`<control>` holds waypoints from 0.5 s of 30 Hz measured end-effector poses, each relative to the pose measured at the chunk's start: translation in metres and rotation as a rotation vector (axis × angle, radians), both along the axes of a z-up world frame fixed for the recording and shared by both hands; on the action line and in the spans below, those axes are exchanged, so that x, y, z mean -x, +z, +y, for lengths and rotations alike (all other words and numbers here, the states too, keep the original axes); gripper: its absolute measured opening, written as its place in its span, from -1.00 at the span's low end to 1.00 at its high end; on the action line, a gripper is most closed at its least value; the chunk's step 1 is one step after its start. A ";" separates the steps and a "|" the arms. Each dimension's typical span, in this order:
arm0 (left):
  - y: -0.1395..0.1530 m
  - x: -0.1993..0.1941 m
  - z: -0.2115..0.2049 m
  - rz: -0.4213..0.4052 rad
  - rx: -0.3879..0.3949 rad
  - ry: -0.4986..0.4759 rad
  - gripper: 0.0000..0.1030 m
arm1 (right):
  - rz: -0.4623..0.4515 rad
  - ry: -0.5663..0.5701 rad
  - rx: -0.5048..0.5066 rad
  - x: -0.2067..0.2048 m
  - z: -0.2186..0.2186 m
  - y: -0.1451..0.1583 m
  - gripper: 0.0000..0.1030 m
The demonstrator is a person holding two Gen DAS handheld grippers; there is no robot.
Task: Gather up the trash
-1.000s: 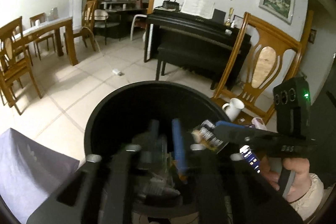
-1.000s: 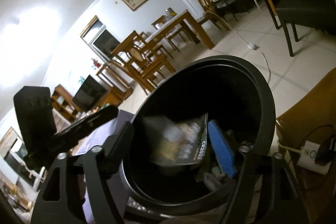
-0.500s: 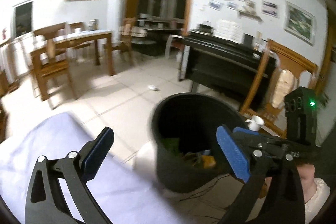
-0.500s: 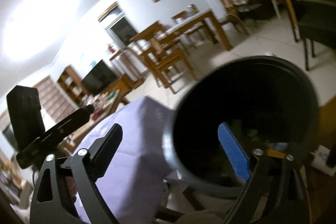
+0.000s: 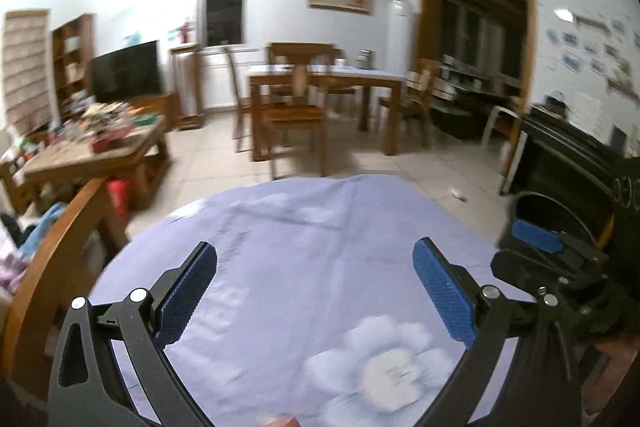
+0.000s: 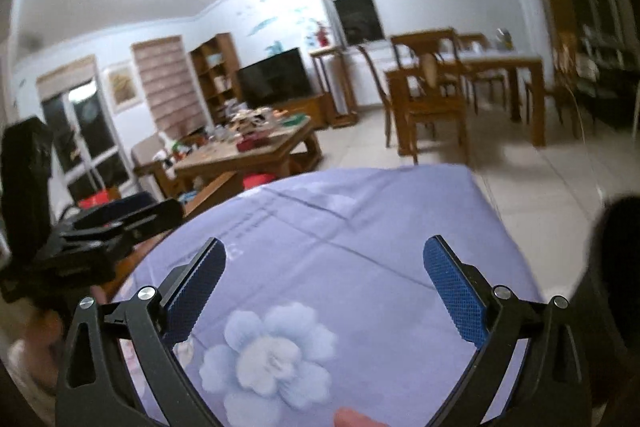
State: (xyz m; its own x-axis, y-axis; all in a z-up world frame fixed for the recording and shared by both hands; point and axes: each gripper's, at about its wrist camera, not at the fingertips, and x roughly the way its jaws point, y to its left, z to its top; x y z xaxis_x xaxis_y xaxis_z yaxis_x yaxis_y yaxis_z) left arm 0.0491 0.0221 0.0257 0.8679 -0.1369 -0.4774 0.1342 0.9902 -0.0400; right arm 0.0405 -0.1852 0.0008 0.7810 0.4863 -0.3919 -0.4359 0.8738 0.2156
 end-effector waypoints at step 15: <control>-0.014 0.014 0.092 0.025 0.043 0.297 0.90 | -0.088 -0.004 0.022 -0.030 0.079 -0.025 0.89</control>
